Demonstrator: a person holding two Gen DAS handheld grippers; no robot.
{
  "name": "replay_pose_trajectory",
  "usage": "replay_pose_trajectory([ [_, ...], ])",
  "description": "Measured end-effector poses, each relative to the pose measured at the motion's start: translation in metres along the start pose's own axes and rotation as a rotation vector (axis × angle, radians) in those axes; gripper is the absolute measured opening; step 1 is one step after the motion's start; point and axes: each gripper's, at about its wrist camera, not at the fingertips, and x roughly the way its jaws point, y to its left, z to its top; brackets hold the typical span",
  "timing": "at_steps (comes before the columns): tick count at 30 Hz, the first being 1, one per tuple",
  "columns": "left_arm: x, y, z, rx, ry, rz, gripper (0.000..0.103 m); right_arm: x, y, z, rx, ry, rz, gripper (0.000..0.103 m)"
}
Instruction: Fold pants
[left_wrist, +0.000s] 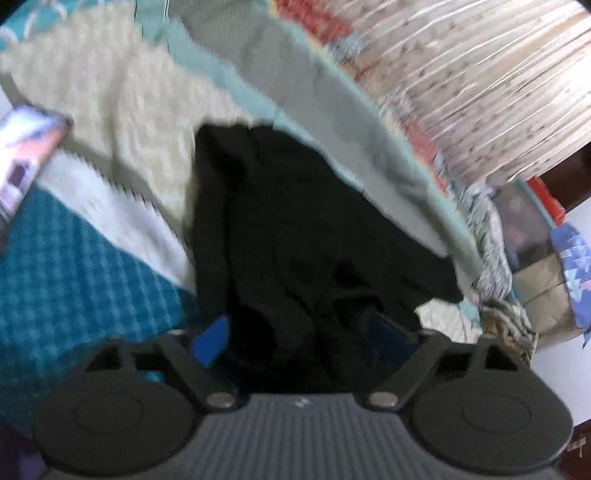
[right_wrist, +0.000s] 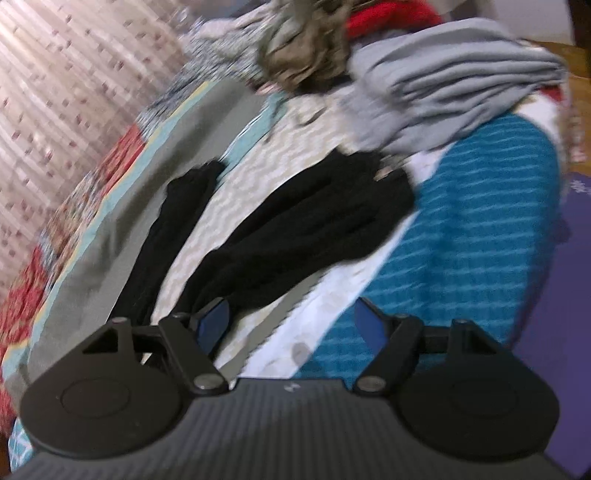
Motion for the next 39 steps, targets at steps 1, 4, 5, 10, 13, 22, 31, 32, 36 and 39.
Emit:
replay_pose_trajectory([
  [1, 0.008, -0.001, -0.001, -0.001, 0.03, -0.013, 0.014, -0.001, -0.008, 0.005, 0.015, -0.013, -0.015, 0.077],
  [4, -0.006, -0.002, -0.003, -0.018, -0.022, 0.018, 0.007, -0.003, -0.035, 0.02, 0.072, -0.041, -0.051, 0.077],
  [5, -0.021, -0.002, 0.0, -0.008, -0.071, 0.032, 0.007, -0.004, -0.044, 0.025, 0.095, -0.052, -0.051, 0.077],
  [10, -0.082, 0.021, 0.015, -0.08, -0.185, 0.091, 0.006, 0.005, -0.068, 0.044, 0.142, -0.076, -0.052, 0.077],
  [13, -0.089, 0.024, 0.019, -0.1, -0.204, 0.143, 0.007, 0.022, -0.071, 0.052, 0.149, -0.068, -0.044, 0.077],
  [22, -0.087, 0.02, 0.036, -0.138, -0.242, 0.19, 0.007, 0.051, -0.028, 0.076, -0.214, -0.188, -0.073, 0.075],
  [31, -0.091, 0.019, 0.05, -0.164, -0.274, 0.231, 0.007, 0.078, -0.028, 0.089, -0.328, 0.049, -0.013, 0.032],
  [32, -0.09, 0.02, 0.05, -0.169, -0.271, 0.235, 0.007, 0.066, -0.031, 0.095, -0.303, 0.016, 0.003, 0.032],
  [36, -0.088, 0.025, 0.047, -0.186, -0.257, 0.229, 0.007, 0.007, -0.036, 0.128, -0.19, -0.153, 0.075, 0.03],
  [39, -0.085, 0.029, 0.042, -0.191, -0.247, 0.233, 0.007, -0.019, -0.02, 0.147, -0.238, -0.239, 0.052, 0.029],
])
